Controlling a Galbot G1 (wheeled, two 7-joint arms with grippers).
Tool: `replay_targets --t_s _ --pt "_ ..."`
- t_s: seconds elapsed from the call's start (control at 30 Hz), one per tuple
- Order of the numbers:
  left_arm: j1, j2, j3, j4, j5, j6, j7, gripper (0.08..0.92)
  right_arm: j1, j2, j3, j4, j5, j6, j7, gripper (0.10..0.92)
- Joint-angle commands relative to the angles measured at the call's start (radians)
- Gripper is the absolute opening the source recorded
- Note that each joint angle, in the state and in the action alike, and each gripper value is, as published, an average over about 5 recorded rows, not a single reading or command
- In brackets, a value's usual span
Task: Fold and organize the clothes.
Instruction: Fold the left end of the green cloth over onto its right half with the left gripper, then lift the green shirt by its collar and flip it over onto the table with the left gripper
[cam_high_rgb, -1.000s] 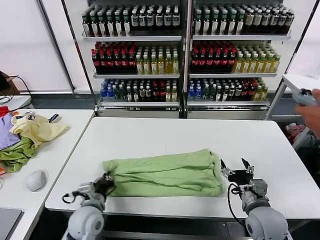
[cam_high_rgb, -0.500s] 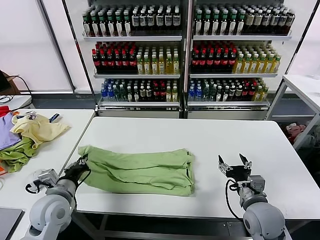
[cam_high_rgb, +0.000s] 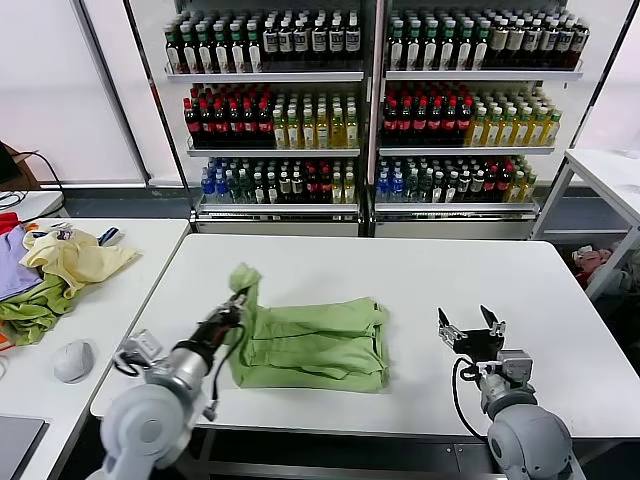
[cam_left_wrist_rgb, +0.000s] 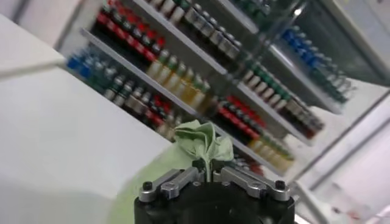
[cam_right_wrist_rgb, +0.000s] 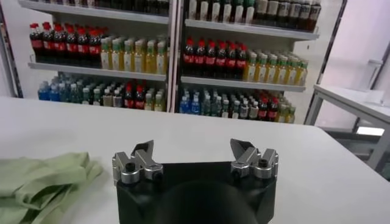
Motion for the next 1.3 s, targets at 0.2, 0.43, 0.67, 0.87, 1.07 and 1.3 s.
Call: replay_targets --t_s 0.2,0.43,0.67,0.87,1.07,1.3 --pt "-0.145 -0.136 0.293 0.196 0.05 -0.007 0.01 0.11 -0.017 0.007 0.007 0.015 -0.009 0.006 -0.002 0.823" --pt "-0.189 -0.186 0.366 0.293 0.162 -0.01 0.033 0.113 -0.011 0.01 0.0 0.013 -0.012 0.006 -0.002 0.823" --pt "-0.193 -0.184 0.386 0.327 0.277 -0.036 0.079 0.25 -0.008 0.01 -0.004 0.007 -0.012 0.009 -0.003 0.823" --pt "-0.146 -0.168 0.379 0.25 0.291 -0.046 0.133 0.423 0.001 0.013 -0.01 -0.001 -0.013 0.011 -0.004 0.823" --pt "-0.066 -0.121 0.291 0.164 0.406 -0.083 0.098 0.596 0.011 0.011 -0.009 -0.01 -0.012 0.014 -0.007 0.823" --pt "0.005 -0.042 0.162 0.188 0.658 -0.118 -0.005 0.783 0.028 0.015 -0.019 -0.028 -0.012 0.018 -0.008 0.823"
